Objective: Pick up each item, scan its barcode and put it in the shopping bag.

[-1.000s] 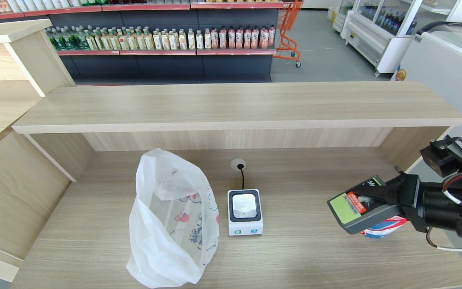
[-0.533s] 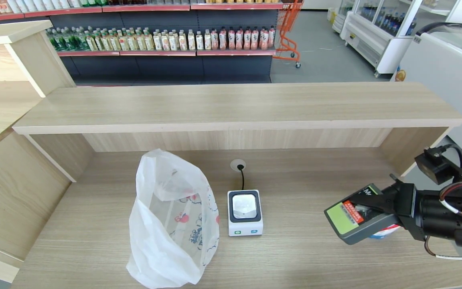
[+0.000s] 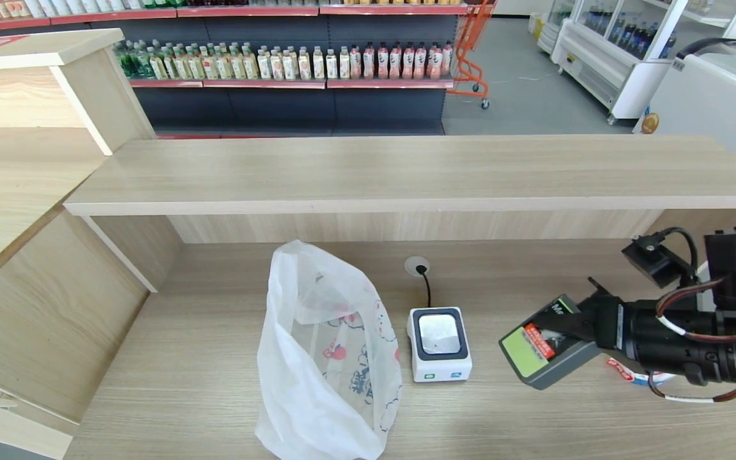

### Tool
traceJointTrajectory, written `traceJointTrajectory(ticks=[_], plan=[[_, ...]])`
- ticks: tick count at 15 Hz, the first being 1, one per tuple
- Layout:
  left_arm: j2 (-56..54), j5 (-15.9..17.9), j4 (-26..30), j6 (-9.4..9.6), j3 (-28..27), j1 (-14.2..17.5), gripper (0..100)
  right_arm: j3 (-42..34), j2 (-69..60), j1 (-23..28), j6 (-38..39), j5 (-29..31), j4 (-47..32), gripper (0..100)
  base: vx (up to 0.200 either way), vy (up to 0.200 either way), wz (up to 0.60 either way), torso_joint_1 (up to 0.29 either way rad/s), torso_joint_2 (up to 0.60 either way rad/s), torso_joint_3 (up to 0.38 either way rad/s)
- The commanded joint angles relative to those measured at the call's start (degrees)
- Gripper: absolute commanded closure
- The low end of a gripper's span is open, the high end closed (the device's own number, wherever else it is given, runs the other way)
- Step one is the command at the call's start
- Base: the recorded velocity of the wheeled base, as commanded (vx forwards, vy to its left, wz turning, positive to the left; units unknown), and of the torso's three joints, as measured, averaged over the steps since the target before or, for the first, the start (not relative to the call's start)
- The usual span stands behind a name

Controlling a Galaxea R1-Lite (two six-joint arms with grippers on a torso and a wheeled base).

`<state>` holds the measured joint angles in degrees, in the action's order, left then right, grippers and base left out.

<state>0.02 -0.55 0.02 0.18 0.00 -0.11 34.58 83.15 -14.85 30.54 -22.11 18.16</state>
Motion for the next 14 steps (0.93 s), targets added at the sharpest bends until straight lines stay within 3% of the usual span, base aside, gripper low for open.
traceJointTrajectory(ticks=[1,5,9,14], plan=[[0.0,0.0,0.0,-0.01,0.0,0.0,0,3.9,9.8,-0.6,-3.2,2.8,1.1,100,0.0,0.0,0.0,0.0,0.0,0.0],[0.0,0.0,0.0,-0.01,0.0,0.0,0,10.6,19.8,-3.0,-3.4,2.8,4.9,100,0.0,0.0,0.0,0.0,0.0,0.0],[0.0,0.0,0.0,-0.01,0.0,0.0,0,12.5,26.4,-7.7,-3.5,2.9,11.8,100,0.0,0.0,0.0,0.0,0.0,0.0],[0.0,0.0,0.0,-0.01,0.0,0.1,0,18.3,32.6,-9.8,-7.6,3.0,13.0,100,0.0,0.0,0.0,0.0,0.0,0.0]])
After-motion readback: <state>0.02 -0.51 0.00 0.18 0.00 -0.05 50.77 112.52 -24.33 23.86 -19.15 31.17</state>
